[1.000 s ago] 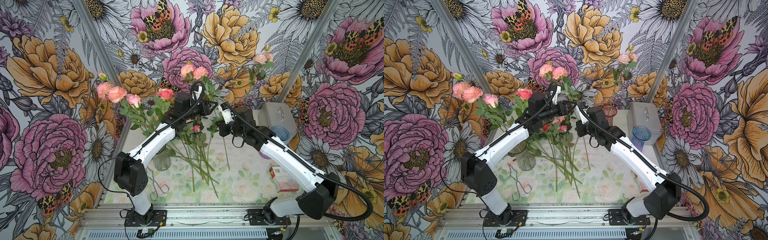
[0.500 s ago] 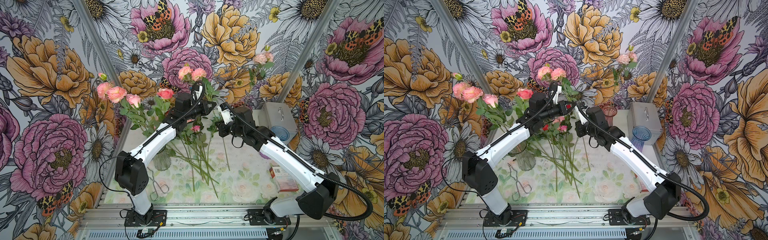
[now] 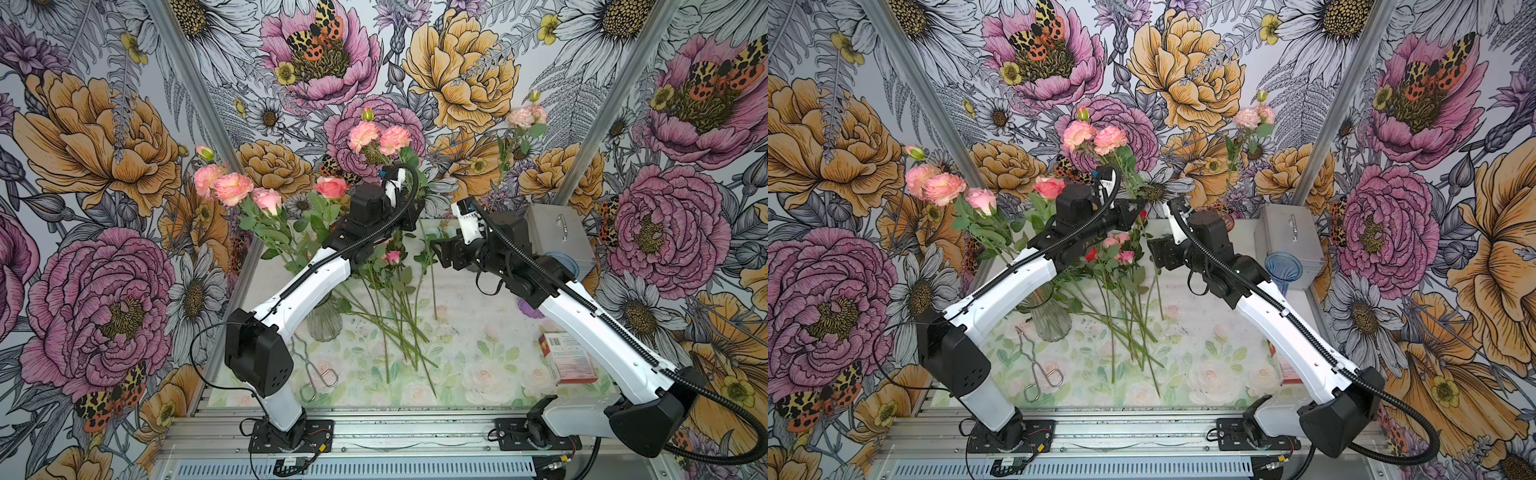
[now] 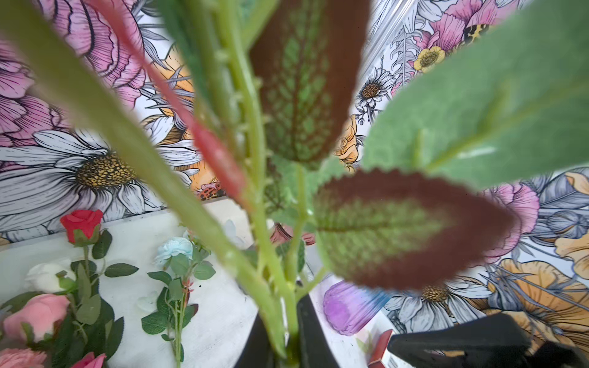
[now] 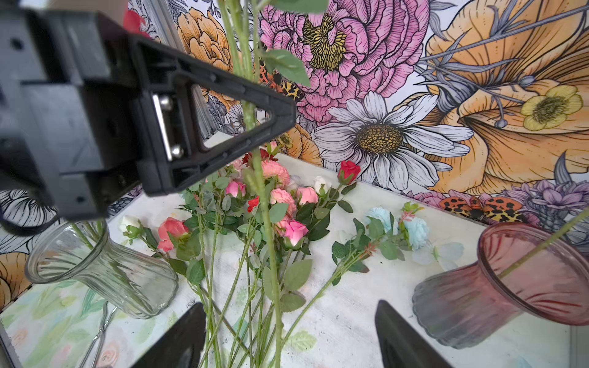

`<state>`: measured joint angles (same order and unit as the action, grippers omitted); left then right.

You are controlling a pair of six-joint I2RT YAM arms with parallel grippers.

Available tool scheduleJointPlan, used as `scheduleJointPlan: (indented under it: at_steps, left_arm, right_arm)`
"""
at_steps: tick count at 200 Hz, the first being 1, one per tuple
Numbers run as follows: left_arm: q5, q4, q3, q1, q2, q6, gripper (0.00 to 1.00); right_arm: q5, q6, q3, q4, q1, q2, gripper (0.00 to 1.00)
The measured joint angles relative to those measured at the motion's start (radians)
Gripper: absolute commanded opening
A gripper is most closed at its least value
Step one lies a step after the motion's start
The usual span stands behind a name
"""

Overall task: Place the pink flowers into the vase
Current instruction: Pick up the flower at the center of the board.

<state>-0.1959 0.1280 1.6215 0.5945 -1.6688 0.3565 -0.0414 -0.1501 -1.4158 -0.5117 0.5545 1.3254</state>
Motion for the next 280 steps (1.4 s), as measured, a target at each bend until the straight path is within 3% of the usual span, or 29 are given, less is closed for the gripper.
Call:
scheduleJointPlan:
  at_steps: [31, 64, 85, 215, 280]
  left_arm:
    - [0.097, -0.018, -0.060, 0.066, 0.079, -0.064, 0.09]
    - [0.141, -0.047, -0.073, 0.069, 0.121, -0.076, 0.09]
    - [0.159, -0.056, -0.077, 0.069, 0.124, -0.076, 0.09]
    - [0.166, -0.058, -0.079, 0.068, 0.113, -0.006, 0.09]
    - [0.154, -0.058, -0.079, 0.068, 0.113, 0.027, 0.09]
  right_arm:
    - [-0.031, 0.030, -0.027, -0.001, -0.013, 0.032, 0.75]
    - [-0.063, 0.053, -0.071, -0.002, -0.013, 0.074, 0.62]
    - [-0.087, 0.055, -0.085, -0.002, -0.013, 0.085, 0.60]
    - [-0.149, 0.037, -0.115, 0.023, -0.013, 0.114, 0.52]
    - [-0.162, 0.027, -0.124, 0.032, -0.013, 0.144, 0.37]
